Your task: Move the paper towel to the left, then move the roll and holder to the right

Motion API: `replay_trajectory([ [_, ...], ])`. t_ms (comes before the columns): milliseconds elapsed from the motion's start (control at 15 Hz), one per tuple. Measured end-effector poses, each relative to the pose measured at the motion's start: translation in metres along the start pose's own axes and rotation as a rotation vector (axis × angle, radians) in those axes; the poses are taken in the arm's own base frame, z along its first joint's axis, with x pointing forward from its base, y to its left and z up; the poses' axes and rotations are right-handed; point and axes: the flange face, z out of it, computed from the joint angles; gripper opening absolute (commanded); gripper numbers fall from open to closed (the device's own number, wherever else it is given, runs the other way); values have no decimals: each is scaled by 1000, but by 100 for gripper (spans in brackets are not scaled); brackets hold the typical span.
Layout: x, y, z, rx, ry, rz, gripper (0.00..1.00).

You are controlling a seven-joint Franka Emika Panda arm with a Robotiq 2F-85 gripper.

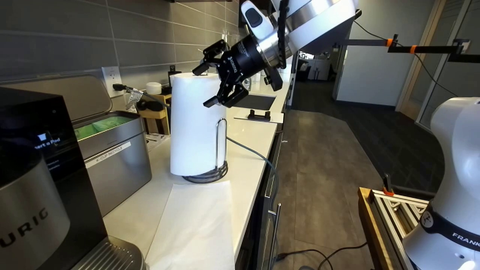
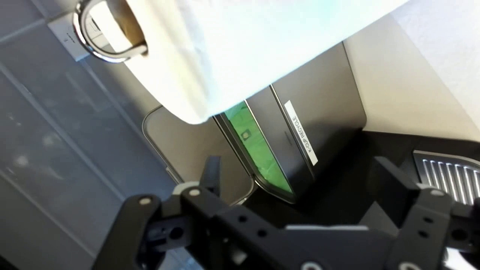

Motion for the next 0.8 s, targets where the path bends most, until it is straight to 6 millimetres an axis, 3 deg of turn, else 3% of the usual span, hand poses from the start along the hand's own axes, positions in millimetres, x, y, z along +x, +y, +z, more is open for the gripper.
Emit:
replay_trajectory([
  [467,-1,-4,3,33,37,46,100],
  [800,-38,-8,8,71,-33,145,100],
])
